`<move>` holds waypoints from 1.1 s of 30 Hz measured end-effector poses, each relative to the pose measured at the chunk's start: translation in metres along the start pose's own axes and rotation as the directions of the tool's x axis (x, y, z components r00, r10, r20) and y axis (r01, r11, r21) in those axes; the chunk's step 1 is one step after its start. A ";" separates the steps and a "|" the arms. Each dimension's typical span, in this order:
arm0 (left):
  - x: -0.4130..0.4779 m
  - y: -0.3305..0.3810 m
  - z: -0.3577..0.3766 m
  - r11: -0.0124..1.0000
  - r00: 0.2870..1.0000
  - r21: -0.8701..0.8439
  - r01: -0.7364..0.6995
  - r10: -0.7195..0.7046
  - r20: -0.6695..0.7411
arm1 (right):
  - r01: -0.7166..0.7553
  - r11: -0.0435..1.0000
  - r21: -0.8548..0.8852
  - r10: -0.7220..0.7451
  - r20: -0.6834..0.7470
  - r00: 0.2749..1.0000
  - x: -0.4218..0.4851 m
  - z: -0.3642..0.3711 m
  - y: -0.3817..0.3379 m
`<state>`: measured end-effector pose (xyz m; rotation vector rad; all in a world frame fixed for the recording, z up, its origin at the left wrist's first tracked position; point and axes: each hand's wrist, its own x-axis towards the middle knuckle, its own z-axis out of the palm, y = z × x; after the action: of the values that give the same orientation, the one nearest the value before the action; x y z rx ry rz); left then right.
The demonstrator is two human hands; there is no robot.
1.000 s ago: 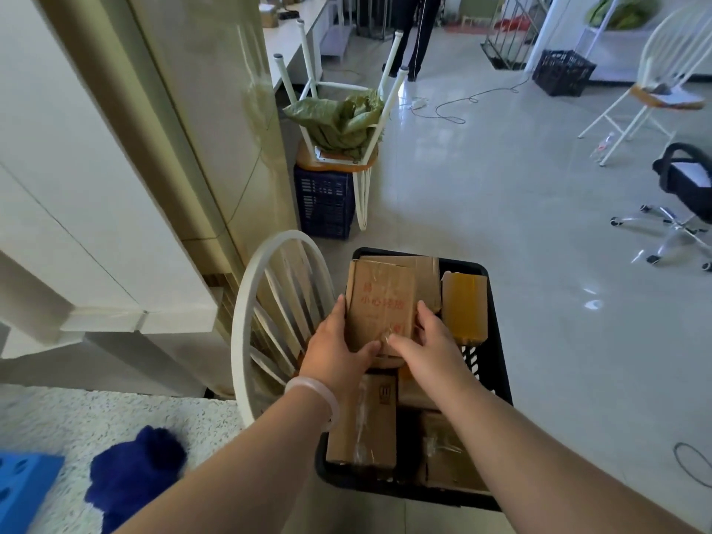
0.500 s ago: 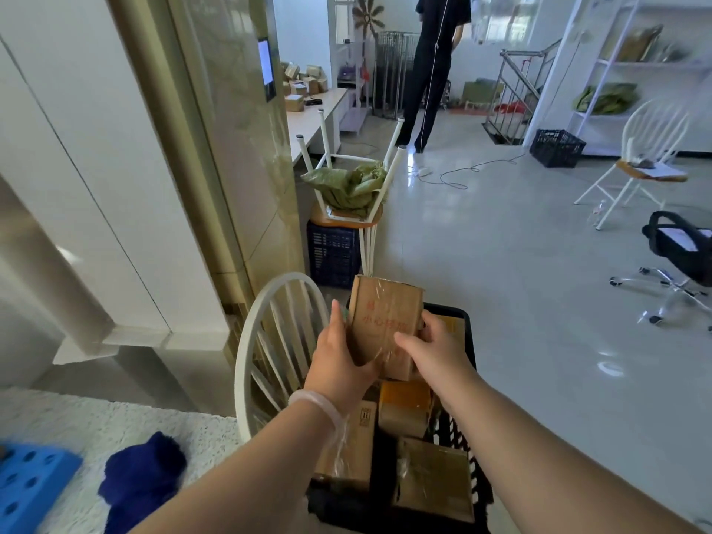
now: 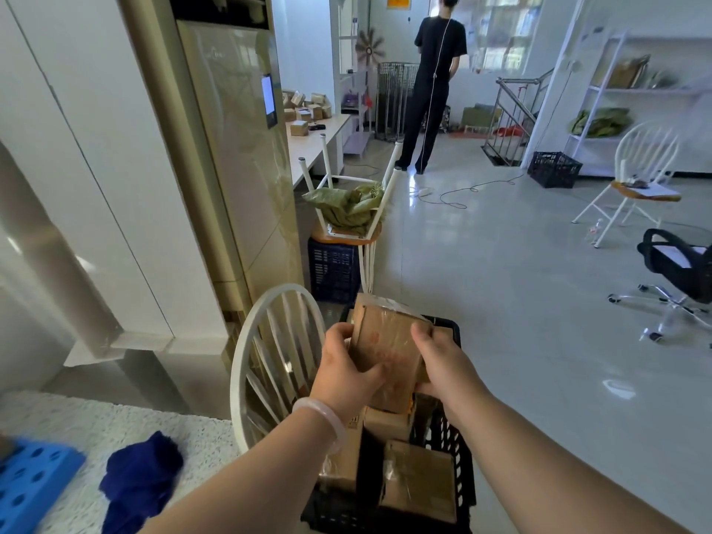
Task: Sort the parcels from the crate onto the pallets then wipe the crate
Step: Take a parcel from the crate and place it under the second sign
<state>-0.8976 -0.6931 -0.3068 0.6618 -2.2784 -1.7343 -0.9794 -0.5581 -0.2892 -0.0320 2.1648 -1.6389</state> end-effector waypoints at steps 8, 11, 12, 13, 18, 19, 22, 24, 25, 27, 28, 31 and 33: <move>-0.009 0.012 0.019 1.000 1.000 0.001 -0.016 0.016 -0.015 | -0.073 0.985 0.157 0.090 -0.100 0.991 -0.003 -0.011 0.012; -0.006 0.014 0.022 1.000 0.996 0.011 0.021 -0.020 -0.083 | -0.057 0.982 0.178 0.070 -0.070 0.995 -0.008 -0.013 0.017; -0.006 0.015 0.023 0.999 0.995 0.019 0.031 -0.029 -0.100 | -0.038 0.983 0.177 0.048 -0.051 0.998 -0.009 -0.013 0.018; -0.006 0.016 0.022 0.999 0.992 0.017 0.044 -0.042 -0.116 | -0.021 0.985 0.170 0.026 -0.028 0.999 -0.011 -0.014 0.019; -0.009 0.019 0.021 0.995 0.981 0.015 0.096 -0.092 -0.171 | 0.093 0.995 0.031 -0.093 0.015 0.996 -0.022 -0.019 0.015; -0.008 0.020 0.022 0.994 0.981 0.022 0.102 -0.097 -0.168 | 0.124 0.992 0.006 -0.125 0.023 0.992 -0.024 -0.020 0.014; -0.008 0.025 0.023 0.990 0.985 0.089 0.111 -0.098 -0.141 | 0.200 0.977 -0.077 -0.196 0.061 0.979 -0.028 -0.017 0.013; -0.007 0.029 0.023 0.991 0.988 0.089 0.100 -0.088 -0.131 | 0.242 0.961 -0.132 -0.234 0.079 0.969 -0.031 -0.015 0.013; -0.006 0.031 0.023 0.992 0.989 0.090 0.093 -0.081 -0.125 | 0.253 0.955 -0.154 -0.242 0.089 0.966 -0.032 -0.014 0.014; -0.006 0.035 0.022 0.981 0.990 0.150 0.123 -0.111 -0.086 | 0.272 0.946 -0.174 -0.255 0.114 0.960 -0.033 -0.013 0.015; -0.005 0.036 0.022 0.970 0.987 0.186 0.160 -0.152 -0.059 | 0.285 0.943 -0.170 -0.266 0.127 0.956 -0.033 -0.012 0.015; -0.004 0.036 0.022 0.958 0.969 0.140 0.248 -0.247 -0.029 | 0.336 0.926 -0.172 -0.309 0.166 0.936 -0.034 -0.008 0.017; -0.005 0.031 0.019 0.960 0.962 0.073 0.272 -0.269 -0.038 | 0.361 0.908 -0.212 -0.320 0.204 0.925 -0.035 -0.008 0.018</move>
<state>-0.9086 -0.6679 -0.2819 1.0506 -2.3371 -1.7414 -0.9461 -0.5360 -0.2931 -0.6339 2.3125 -1.4629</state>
